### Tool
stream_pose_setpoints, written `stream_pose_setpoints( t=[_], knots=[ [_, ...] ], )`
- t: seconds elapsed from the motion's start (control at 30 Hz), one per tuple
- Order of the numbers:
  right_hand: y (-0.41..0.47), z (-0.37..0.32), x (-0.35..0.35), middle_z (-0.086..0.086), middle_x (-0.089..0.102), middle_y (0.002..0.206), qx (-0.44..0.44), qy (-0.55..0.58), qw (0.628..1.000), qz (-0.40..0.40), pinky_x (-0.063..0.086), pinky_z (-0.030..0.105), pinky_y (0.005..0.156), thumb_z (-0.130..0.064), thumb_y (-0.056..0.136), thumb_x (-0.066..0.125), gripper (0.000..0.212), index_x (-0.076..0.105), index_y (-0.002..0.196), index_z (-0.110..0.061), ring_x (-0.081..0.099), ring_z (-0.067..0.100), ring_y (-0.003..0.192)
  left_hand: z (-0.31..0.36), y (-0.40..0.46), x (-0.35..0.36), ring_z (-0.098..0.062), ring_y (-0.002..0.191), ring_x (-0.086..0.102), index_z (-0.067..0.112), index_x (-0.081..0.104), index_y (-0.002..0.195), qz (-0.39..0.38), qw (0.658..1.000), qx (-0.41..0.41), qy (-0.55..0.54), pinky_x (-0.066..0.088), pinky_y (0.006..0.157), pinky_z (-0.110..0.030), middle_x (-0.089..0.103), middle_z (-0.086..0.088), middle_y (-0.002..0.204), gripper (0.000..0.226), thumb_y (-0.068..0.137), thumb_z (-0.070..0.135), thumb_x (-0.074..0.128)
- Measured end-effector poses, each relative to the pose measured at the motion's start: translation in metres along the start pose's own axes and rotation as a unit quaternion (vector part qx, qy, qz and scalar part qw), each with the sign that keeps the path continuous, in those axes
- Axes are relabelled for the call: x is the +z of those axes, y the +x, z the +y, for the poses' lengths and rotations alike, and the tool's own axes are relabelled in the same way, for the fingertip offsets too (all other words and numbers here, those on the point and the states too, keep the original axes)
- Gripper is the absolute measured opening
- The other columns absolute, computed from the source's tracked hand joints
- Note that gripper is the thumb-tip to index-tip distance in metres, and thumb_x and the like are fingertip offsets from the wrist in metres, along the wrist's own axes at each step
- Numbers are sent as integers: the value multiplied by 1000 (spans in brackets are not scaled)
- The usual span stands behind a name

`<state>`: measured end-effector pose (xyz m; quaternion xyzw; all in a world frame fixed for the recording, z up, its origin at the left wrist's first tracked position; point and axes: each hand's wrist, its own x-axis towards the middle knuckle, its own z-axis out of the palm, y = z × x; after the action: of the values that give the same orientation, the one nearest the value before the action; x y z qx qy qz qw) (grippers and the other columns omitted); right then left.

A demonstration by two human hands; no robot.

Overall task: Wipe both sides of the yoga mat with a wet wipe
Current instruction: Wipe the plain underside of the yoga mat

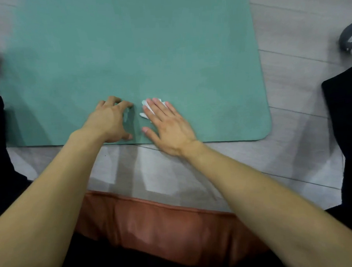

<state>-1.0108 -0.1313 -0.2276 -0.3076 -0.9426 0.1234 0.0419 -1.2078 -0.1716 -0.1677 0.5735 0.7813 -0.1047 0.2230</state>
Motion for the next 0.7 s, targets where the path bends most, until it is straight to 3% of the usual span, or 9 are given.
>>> stream_pose_setpoints(
  t=[0.07, 0.2, 0.27, 0.3, 0.37, 0.43, 0.5, 0.57, 0.7],
  knots=[
    [-2, 47, -8, 1, 20, 175, 23, -25, 999, 4, 12, 43, 131, -56, 108, 25, 71, 24, 167, -16, 13, 18, 162, 6, -3, 0, -39, 138, 39, 32, 43, 153, 6, 1000, -9, -16, 41, 115, -53, 39, -8, 154, 106, 64, 54, 94],
    [-27, 188, -46, 9, 18, 174, 296, -26, 953, 60, 7, 44, 132, -60, 104, 19, 80, 21, 167, -10, 13, 25, 162, 36, -6, -3, -35, 144, 35, 33, 38, 155, 37, 999, 2, -26, 41, 114, -57, 36, -6, 158, 108, 65, 70, 86],
    [-24, 192, -55, 13, 15, 175, 363, 8, 930, 61, 4, 45, 132, -60, 105, 24, 82, 19, 166, -5, 10, 29, 162, 51, -4, -1, -33, 150, 29, 36, 30, 159, 35, 999, 7, -19, 38, 116, -58, 28, -5, 164, 119, 61, 77, 84],
    [-16, 169, -51, 15, 19, 173, 333, 24, 940, 68, 4, 46, 132, -58, 106, 31, 79, 24, 164, -3, 13, 32, 161, 58, -4, 0, -33, 152, 26, 36, 26, 160, 32, 999, 1, -14, 37, 116, -58, 25, -5, 166, 124, 59, 79, 84],
    [-1, 103, -28, 15, 32, 169, 165, 14, 984, 62, 7, 47, 132, -54, 106, 39, 74, 35, 161, -4, 22, 33, 159, 66, -3, 5, -33, 153, 23, 35, 25, 161, 38, 999, -14, -10, 37, 115, -58, 22, -7, 167, 128, 57, 77, 86],
    [4, 47, -10, 10, 33, 169, 6, -8, 1000, 14, 10, 47, 131, -56, 106, 34, 75, 34, 162, -7, 22, 28, 159, 68, 0, 8, -33, 153, 23, 35, 25, 161, 45, 999, -16, -14, 37, 115, -59, 22, -8, 167, 125, 59, 73, 86],
    [2, 52, -10, 6, 27, 172, -36, -27, 999, -11, 11, 43, 131, -55, 108, 29, 72, 27, 165, -11, 18, 22, 161, 65, 0, 10, -33, 155, 20, 36, 22, 163, 41, 999, -13, -6, 34, 118, -59, 19, -8, 170, 126, 60, 76, 83],
    [-3, 97, -18, 5, 26, 172, 4, -39, 999, -3, 13, 42, 131, -54, 109, 28, 70, 27, 166, -13, 17, 22, 161, 63, -1, 13, -33, 156, 17, 36, 18, 164, 37, 999, -20, 7, 31, 121, -57, 15, -7, 171, 129, 61, 81, 81],
    [-28, 203, -56, 7, 16, 175, 235, -44, 971, 18, 7, 42, 132, -62, 106, 20, 78, 19, 167, -14, 9, 24, 163, 68, 0, 11, -33, 157, 16, 36, 17, 164, 29, 999, -29, 14, 29, 121, -57, 13, -7, 172, 130, 60, 80, 82]
  ],
)
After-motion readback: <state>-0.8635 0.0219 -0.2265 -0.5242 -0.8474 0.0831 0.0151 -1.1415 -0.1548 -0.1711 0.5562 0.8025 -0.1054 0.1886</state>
